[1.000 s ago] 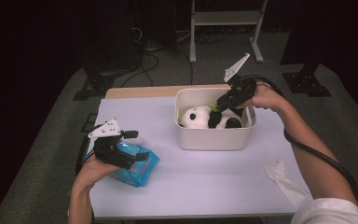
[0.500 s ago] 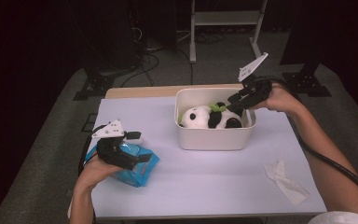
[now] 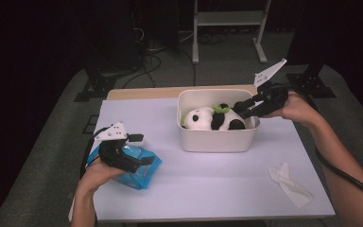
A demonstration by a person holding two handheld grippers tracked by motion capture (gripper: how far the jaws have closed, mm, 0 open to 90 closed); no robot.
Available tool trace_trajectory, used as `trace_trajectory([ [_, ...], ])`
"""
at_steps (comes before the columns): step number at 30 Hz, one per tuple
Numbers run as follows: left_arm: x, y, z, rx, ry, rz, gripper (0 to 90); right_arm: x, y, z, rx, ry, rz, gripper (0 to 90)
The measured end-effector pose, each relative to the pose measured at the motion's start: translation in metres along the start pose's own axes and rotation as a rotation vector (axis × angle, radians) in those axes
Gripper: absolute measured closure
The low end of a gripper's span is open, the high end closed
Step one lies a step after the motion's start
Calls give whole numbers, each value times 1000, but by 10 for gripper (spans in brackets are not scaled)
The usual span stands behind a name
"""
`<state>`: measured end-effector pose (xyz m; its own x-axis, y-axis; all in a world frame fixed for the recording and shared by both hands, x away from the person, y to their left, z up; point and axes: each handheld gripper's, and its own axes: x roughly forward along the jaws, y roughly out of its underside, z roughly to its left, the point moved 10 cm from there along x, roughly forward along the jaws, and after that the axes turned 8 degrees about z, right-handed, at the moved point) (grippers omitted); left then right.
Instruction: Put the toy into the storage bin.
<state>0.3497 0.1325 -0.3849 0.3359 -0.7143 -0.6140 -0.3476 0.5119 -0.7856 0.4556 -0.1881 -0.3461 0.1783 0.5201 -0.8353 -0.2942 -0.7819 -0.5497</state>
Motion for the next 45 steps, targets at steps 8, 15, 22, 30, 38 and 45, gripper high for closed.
trace_trajectory([
  [8, 3, 2, 0, -5, 3, 8, 80, -11, 13, 5, 24, 15, -15, 498],
  [15, 3, 1, -1, 4, 3, 12, 80, -16, 26, 12, 41, 14, -25, 484],
  [22, 3, 1, -2, 2, 2, 11, 80, -14, 48, 18, 72, 9, -27, 476],
  [30, 5, 0, -3, -2, 6, 11, 79, -7, 69, 26, 103, 1, -43, 455],
  [38, 6, 2, -4, 2, 3, 20, 79, 0, 85, 33, 124, -7, -52, 445],
  [45, 9, 2, -4, 5, 3, 26, 79, 9, 101, 40, 137, -12, -56, 436],
])
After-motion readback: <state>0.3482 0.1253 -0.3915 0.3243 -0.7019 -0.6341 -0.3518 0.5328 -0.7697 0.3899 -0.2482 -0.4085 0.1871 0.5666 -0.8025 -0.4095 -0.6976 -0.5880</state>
